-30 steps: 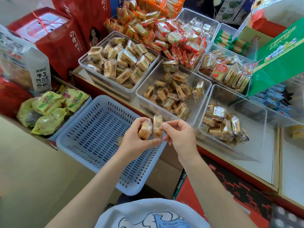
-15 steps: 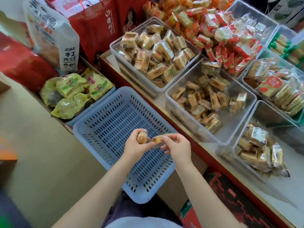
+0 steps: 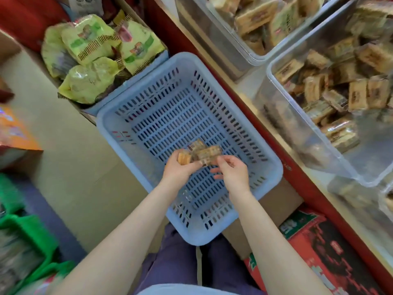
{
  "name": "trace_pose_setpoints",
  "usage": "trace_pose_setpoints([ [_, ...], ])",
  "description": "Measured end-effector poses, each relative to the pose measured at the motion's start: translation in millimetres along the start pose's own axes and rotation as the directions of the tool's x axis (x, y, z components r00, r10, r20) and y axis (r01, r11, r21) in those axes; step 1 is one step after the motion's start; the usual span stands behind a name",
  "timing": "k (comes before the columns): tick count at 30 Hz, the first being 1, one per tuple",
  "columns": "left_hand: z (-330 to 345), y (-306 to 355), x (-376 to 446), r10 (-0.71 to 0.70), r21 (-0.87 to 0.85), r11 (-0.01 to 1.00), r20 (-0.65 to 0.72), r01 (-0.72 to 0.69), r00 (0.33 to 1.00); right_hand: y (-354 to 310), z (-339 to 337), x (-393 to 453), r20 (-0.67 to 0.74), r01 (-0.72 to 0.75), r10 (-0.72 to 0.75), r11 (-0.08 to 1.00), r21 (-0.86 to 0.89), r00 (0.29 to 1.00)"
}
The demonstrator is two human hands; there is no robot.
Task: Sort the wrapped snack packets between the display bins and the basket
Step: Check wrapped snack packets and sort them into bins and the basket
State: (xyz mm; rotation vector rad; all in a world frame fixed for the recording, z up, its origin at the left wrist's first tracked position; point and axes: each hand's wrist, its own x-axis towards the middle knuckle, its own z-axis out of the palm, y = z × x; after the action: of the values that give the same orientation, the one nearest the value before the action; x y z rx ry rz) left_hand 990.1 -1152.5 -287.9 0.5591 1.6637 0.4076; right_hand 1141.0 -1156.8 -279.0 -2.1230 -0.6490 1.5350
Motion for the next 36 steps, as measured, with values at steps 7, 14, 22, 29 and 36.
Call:
trace_pose_setpoints([
  [7,-6.8,40.9,-73.8,0.165,0.098,0.975,0.298,-0.202,0.940,-51.5,-31.6,-76.3,0.241,0.177,-0.183,0.983,0.045,0.953],
  [14,16.9,92.1,-160.0,0.515,0.214,0.792,0.268,-0.571,0.814,-83.0,-108.3,-162.0,0.077,0.397,-0.415,0.901,0.173,0.907],
  [22,74.0,111.1,-239.7,0.726,0.368,0.491,0.328,-0.790,0.604,-73.6,-187.5,-210.0,-0.075,0.504,-0.499,0.843,0.188,0.863],
  [29,128.5,107.4,-287.8,0.556,0.108,0.748,0.439,-0.655,0.706,-30.9,-255.8,-235.7,-0.261,0.613,-0.578,0.787,0.070,0.773],
  [36,171.4,100.1,-313.3,0.406,0.061,0.859,0.523,-0.508,0.749,17.2,-298.6,-255.1,-0.315,0.615,-0.551,0.772,0.160,0.773],
])
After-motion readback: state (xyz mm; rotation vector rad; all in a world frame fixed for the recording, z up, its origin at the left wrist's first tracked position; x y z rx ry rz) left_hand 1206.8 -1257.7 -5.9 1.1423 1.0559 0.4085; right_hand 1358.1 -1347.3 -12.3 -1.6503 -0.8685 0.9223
